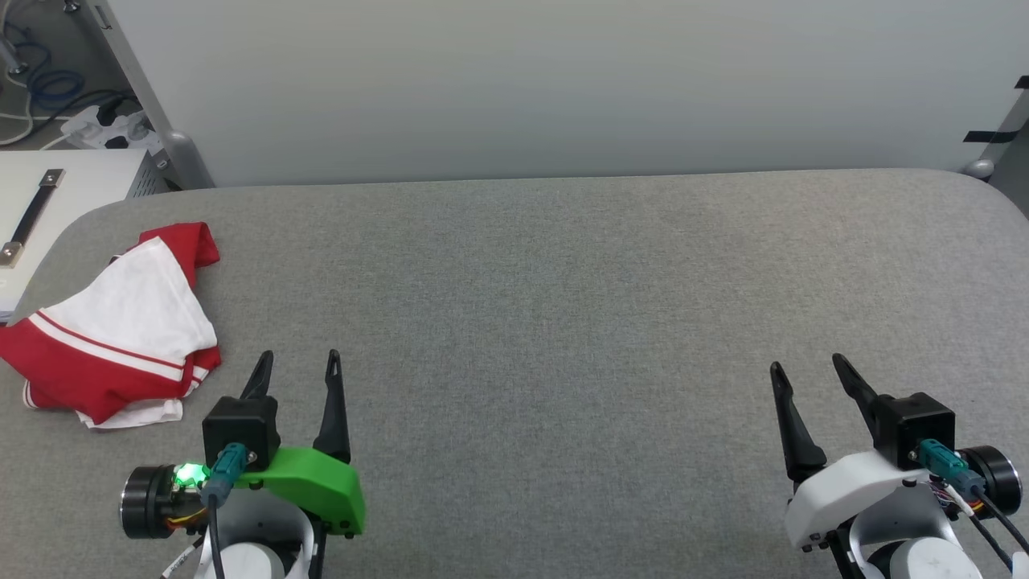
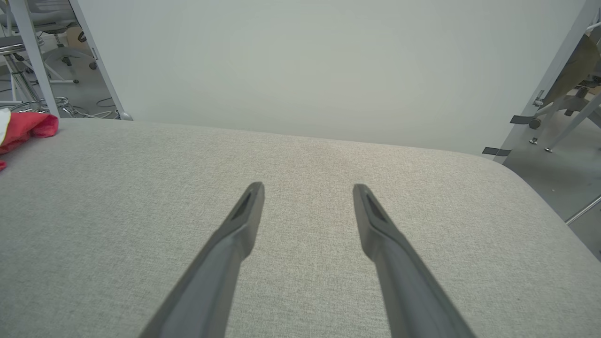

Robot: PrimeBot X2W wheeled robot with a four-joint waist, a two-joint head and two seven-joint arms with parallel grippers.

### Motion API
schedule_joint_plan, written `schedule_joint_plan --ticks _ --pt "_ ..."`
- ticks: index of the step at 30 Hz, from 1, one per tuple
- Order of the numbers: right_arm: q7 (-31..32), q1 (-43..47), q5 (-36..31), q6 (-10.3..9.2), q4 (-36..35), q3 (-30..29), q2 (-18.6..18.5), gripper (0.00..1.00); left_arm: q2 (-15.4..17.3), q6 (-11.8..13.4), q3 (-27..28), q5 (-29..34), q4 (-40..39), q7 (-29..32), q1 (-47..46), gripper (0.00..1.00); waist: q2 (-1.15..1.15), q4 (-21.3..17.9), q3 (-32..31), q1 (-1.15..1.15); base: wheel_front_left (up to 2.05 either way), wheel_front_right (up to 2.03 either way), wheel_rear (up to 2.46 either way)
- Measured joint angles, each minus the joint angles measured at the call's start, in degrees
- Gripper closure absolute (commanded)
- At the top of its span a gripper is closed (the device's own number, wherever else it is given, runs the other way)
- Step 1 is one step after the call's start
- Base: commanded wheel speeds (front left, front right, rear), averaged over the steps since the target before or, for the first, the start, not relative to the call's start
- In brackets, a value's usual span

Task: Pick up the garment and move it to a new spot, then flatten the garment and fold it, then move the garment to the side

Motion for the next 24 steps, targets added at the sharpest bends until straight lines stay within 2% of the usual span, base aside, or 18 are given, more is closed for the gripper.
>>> schedule_joint_plan --ticks 24 --pt "-2.43 0.0 1.96 0.0 0.56 -0.6 0.0 0.0 0.0 -0.07 -0.59 -2.53 1.64 -2.54 0.01 0.0 0.0 -0.07 0.23 0.0 0.0 0.0 0.0"
